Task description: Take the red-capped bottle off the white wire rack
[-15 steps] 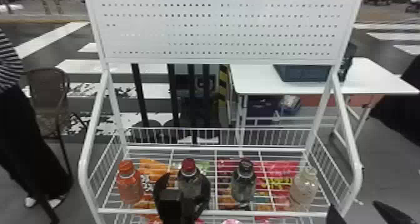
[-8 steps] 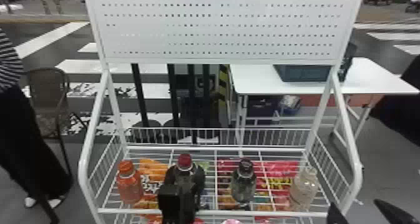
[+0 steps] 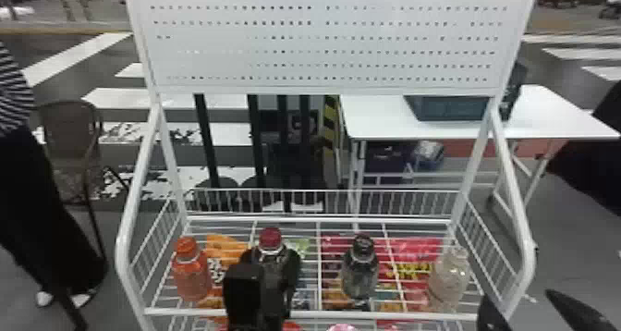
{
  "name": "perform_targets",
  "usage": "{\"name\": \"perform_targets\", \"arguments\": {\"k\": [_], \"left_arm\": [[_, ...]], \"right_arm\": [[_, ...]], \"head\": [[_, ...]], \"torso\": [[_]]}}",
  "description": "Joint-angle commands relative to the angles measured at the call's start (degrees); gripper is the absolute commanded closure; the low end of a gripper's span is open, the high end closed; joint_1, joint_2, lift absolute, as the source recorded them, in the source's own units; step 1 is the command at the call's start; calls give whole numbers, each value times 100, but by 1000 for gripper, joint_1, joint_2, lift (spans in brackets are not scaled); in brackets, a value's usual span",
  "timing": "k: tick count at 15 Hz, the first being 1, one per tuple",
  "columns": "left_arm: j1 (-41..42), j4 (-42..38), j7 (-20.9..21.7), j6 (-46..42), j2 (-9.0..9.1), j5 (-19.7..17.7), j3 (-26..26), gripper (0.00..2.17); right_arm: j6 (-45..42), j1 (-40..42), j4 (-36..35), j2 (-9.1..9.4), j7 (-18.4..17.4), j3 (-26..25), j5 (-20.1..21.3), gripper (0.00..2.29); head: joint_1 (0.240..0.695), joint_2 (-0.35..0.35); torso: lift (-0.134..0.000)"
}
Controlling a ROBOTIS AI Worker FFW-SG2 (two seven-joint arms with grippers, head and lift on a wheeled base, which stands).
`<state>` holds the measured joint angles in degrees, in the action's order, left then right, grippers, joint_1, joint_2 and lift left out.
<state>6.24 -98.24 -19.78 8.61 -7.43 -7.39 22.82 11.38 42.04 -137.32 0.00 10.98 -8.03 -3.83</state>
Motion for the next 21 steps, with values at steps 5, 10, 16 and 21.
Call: {"name": "perform_targets", "arguments": {"k": [5, 10, 16, 21], "left_arm": [[1802, -2964, 71, 1069, -628, -26, -893, 1531], [2883, -3861, 299, 858, -716, -52, -1666, 1531], [3314, -3913, 510, 243, -663, -535, -2704, 1531], [3244, -3913, 554, 225, -602, -544, -2677, 1531]], "right_arm": [[36, -55, 47, 5, 0, 65, 41, 154], [18, -73, 65, 5, 0, 153, 102, 154], [1, 50, -14, 5, 27, 153, 93, 154], [1, 85, -84, 5, 27, 188, 85, 154]], "head": [[499, 0], [499, 0], [499, 0], [499, 0]], "torso": [[0], [0], [0], [0]]}}
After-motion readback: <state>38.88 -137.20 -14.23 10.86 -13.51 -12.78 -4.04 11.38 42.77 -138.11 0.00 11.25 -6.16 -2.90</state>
